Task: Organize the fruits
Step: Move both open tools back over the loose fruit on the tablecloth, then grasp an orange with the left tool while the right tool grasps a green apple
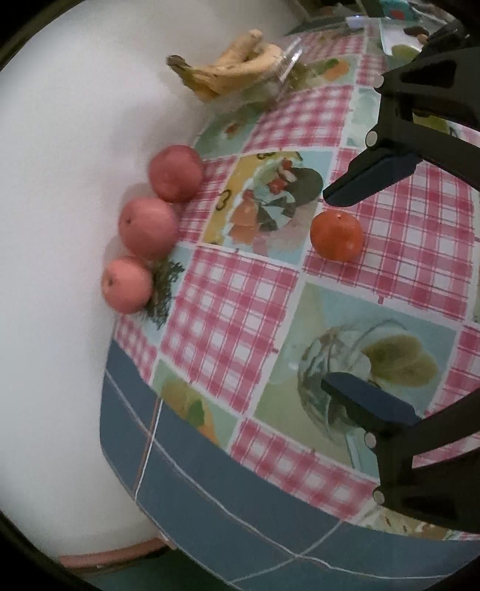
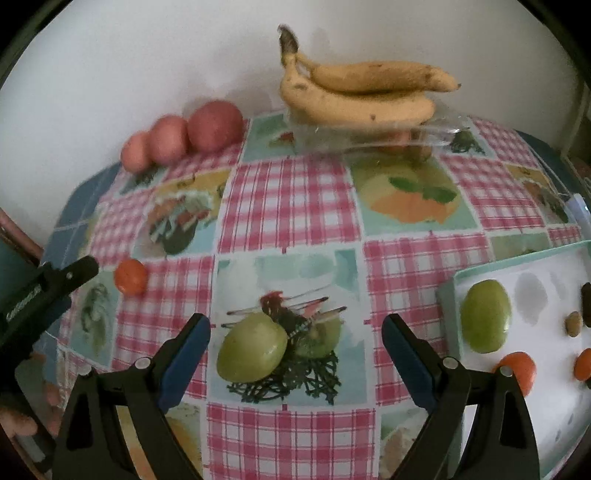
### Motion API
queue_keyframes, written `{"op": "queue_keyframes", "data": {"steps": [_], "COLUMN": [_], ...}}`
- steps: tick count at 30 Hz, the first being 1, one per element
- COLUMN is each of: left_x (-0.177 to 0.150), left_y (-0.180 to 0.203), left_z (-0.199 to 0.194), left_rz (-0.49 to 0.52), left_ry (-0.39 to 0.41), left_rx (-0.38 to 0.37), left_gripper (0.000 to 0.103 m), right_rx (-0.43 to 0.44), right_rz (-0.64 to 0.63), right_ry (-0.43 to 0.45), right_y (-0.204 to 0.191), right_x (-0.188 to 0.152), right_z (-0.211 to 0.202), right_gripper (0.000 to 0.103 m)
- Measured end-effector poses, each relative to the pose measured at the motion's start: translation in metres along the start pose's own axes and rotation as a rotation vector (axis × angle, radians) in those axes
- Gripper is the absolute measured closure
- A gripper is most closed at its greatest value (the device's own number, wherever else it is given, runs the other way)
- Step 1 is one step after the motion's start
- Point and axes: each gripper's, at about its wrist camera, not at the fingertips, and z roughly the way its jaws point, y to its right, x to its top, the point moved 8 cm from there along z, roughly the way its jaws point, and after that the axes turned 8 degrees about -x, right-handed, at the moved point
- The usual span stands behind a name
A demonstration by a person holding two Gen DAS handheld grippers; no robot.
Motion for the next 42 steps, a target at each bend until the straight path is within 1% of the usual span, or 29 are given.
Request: {"op": "queue_keyframes", "data": {"steps": [6,9,13,15,19,24,26,28,29,31,33,34,36,37,38,39,40,42], "left_x": [-0.004,-0.006,-0.007,-0.008,-0.005,-0.004,-0.003,-0.002,-0.002,-0.001,-0.001,-0.001,-0.001,-0.001,-0.001,-0.001,-0.001,-0.001], "left_y": [0.009,0.012,0.015,0.015,0.015,0.012,0.012,0.014,0.015,0.018,0.019,0.019,0.019,0.019,0.020,0.020,0.022,0.022], "left_z": [0.021,0.031,0.041,0.043,0.043,0.043,0.042,0.041,0.041,0.039,0.039,0.039,0.038,0.037,0.037,0.037,0.037,0.038], "left_rz": [0.066,0.089,0.146,0.181,0.176,0.170,0.170,0.175,0.179,0.186,0.184,0.180,0.178,0.179,0.181,0.184,0.191,0.200], "left_ry": [-0.033,-0.059,-0.081,-0.079,-0.073,-0.065,-0.063,-0.061,-0.060,-0.060,-0.061,-0.063,-0.065,-0.065,-0.065,-0.065,-0.064,-0.064], "left_rx": [0.028,0.032,0.083,0.109,0.110,0.112,0.113,0.106,0.104,0.100,0.097,0.098,0.098,0.092,0.088,0.085,0.083,0.088], "left_gripper": [0.010,0.010,0.010,0.010,0.010,0.011,0.015,0.027,0.030,0.043,0.049,0.050,0.053,0.056,0.058,0.062,0.065,0.065], "right_rx": [0.019,-0.001,-0.026,-0.045,-0.083,-0.084,-0.084,-0.089,-0.089,-0.088,-0.087,-0.087,-0.088,-0.081,-0.081,-0.078,-0.081,-0.079], "right_rz": [-0.046,-0.079,-0.104,-0.118,-0.157,-0.150,-0.144,-0.137,-0.137,-0.140,-0.138,-0.136,-0.134,-0.136,-0.141,-0.145,-0.145,-0.145], "right_ry": [-0.020,-0.023,-0.026,-0.015,0.004,0.034,0.042,0.042,0.043,0.045,0.043,0.043,0.054,0.054,0.052,0.053,0.053,0.054], "right_y": [-0.019,-0.025,-0.027,-0.029,-0.032,-0.033,-0.032,-0.032,-0.032,-0.032,-0.031,-0.030,-0.030,-0.031,-0.032,-0.034,-0.034,-0.034], "right_x": [-0.007,-0.011,-0.016,-0.017,-0.019,-0.020,-0.021,-0.022,-0.022,-0.022,-0.022,-0.022,-0.020,-0.019,-0.019,-0.019,-0.019,-0.019], "right_z": [0.015,0.021,0.028,0.030,0.033,0.032,0.031,0.030,0.030,0.030,0.029,0.028,0.024,0.023,0.022,0.021,0.021,0.021], "right_gripper": [0.009,0.009,0.009,0.009,0.009,0.009,0.009,0.009,0.009,0.009,0.010,0.013,0.029,0.041,0.049,0.053,0.053,0.053]}}
